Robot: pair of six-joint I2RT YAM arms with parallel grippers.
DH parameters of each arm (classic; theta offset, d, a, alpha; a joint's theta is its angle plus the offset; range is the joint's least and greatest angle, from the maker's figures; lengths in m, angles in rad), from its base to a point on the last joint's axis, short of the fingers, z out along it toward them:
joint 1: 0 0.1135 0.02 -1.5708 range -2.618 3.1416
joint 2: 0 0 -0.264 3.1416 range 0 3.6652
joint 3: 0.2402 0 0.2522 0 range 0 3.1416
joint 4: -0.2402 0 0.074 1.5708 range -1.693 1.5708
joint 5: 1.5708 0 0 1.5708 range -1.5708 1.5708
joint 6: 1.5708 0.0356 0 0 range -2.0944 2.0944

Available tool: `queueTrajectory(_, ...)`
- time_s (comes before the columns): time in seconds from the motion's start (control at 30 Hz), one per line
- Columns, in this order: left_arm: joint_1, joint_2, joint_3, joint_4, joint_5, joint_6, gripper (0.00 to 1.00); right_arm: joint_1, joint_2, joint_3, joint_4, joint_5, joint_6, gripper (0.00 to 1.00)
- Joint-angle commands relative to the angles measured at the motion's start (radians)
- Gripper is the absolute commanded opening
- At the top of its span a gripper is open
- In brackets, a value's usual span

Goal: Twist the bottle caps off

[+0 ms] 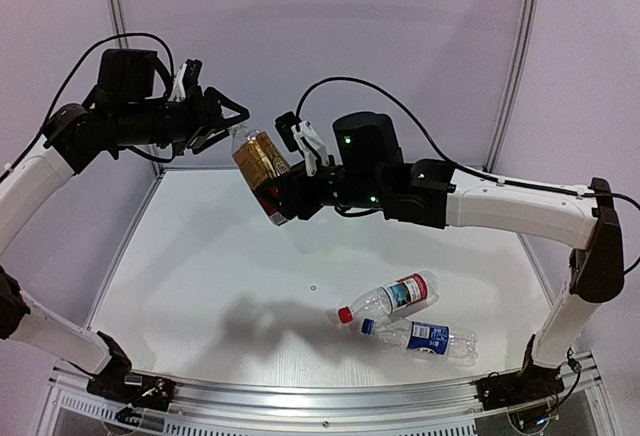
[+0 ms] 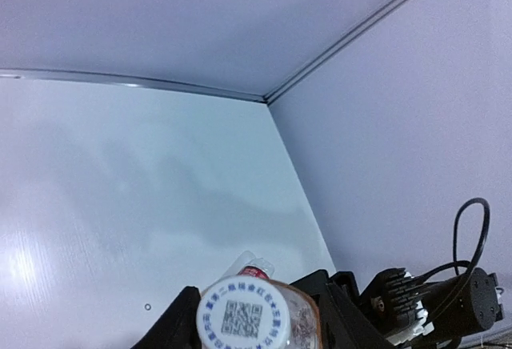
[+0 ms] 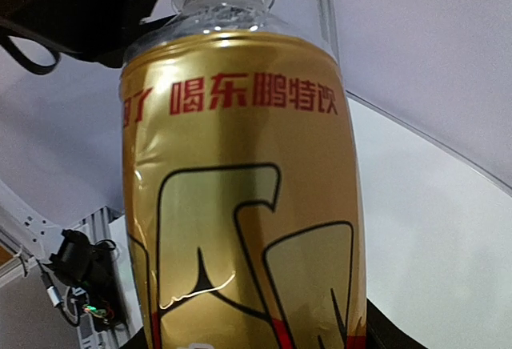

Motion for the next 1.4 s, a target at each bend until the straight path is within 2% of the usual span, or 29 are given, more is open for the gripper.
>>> queueTrajectory(0.0, -0.018, 0.015, 0.032, -0.145, -0.107, -0.119, 0.52, -0.005, 0.04, 0.029, -0.044, 0.105, -0.064, 0.0)
queueTrajectory(0.17, -0.027, -0.032, 0.039, -0.08, -0.113, -0.071, 0.6, -0.005, 0.038, -0.005, -0.028, 0.092, -0.06, 0.0)
queueTrajectory(0.4, -0.014, -0.179, -0.048, -0.007, -0.162, 0.042, 0.73, -0.005, 0.007, -0.031, -0.025, 0.069, -0.063, 0.0)
queueTrajectory(0.53, 0.041, -0.23, -0.129, 0.043, -0.042, 0.107, 0.79, -0.005, -0.017, -0.046, -0.013, 0.047, -0.063, 0.0)
queueTrajectory(0.73, 0.102, -0.252, -0.201, 0.187, 0.214, 0.189, 0.88, -0.005, -0.065, -0.099, 0.074, -0.107, -0.04, 0.0)
queueTrajectory(0.9, 0.114, -0.203, -0.209, 0.293, 0.352, 0.169, 0.88, -0.005, -0.09, -0.13, 0.145, -0.214, 0.006, 0.0)
queueTrajectory(1.2, 0.108, -0.122, -0.192, 0.363, 0.42, 0.111, 0.8, -0.004, -0.099, -0.13, 0.168, -0.247, 0.019, 0.0)
queueTrajectory(1.3, 0.104, -0.109, -0.191, 0.373, 0.423, 0.101, 0.76, -0.005, -0.097, -0.128, 0.166, -0.249, 0.017, 0.0)
queueTrajectory(1.37, 0.101, -0.102, -0.191, 0.376, 0.424, 0.094, 0.69, -0.005, -0.097, -0.127, 0.167, -0.253, 0.017, 0.0)
